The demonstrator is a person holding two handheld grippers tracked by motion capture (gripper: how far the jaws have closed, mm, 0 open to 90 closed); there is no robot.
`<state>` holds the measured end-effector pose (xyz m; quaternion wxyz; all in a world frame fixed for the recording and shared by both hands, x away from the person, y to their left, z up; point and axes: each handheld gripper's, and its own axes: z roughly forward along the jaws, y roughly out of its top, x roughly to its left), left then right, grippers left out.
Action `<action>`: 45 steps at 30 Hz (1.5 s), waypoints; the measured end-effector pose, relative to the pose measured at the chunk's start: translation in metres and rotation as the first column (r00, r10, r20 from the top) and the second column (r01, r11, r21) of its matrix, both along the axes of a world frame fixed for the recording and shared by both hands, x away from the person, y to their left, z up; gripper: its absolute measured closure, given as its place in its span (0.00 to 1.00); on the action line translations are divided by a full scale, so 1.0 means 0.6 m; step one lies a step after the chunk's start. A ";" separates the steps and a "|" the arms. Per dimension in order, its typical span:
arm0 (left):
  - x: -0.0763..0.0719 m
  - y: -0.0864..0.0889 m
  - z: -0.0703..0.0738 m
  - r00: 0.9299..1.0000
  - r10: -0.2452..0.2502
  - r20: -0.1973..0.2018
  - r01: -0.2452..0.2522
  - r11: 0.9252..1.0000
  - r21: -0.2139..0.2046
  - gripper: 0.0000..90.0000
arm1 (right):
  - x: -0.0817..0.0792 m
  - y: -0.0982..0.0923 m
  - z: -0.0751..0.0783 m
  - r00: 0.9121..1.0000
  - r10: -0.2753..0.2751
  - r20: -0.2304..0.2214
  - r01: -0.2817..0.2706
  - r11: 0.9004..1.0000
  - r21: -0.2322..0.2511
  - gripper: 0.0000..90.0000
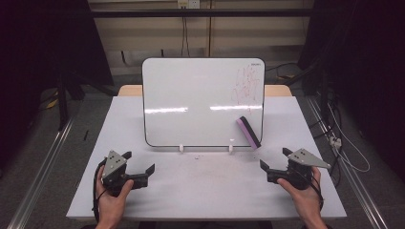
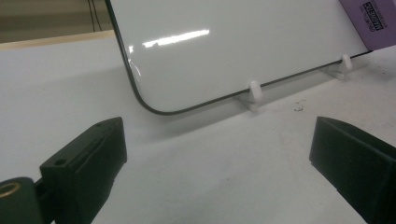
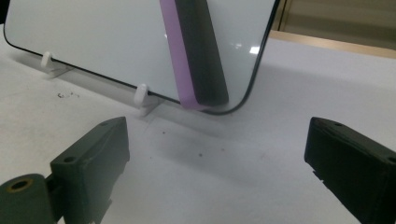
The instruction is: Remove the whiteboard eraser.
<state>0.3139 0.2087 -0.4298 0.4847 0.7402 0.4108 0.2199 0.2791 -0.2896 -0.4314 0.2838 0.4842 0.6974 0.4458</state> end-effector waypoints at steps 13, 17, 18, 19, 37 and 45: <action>0.005 -0.006 -0.002 1.000 -0.003 -0.007 0.003 1.000 0.009 0.04 | 0.044 0.038 0.032 0.999 0.053 0.010 -0.052 0.997 -0.060 0.15; 0.007 -0.006 -0.003 1.000 -0.003 -0.008 0.003 1.000 0.016 0.04 | 0.058 0.048 0.038 0.998 0.057 -0.002 -0.057 0.994 -0.097 0.19; 0.008 -0.006 -0.004 1.000 -0.007 -0.014 0.007 1.000 0.015 0.04 | 0.062 0.051 0.038 0.998 0.060 -0.002 -0.060 0.993 -0.105 0.19; 0.008 -0.006 -0.004 1.000 -0.007 -0.014 0.007 1.000 0.015 0.04 | 0.062 0.051 0.038 0.998 0.060 -0.002 -0.060 0.993 -0.105 0.19; 0.011 -0.004 -0.006 1.000 -0.014 -0.014 0.015 1.000 0.018 0.04 | 0.104 0.087 0.023 0.999 0.032 -0.036 -0.040 0.965 -0.260 0.50; 0.013 -0.013 -0.006 1.000 -0.019 -0.021 0.020 1.000 0.024 0.04 | 0.111 0.088 0.012 0.999 0.024 -0.049 -0.037 0.958 -0.285 0.64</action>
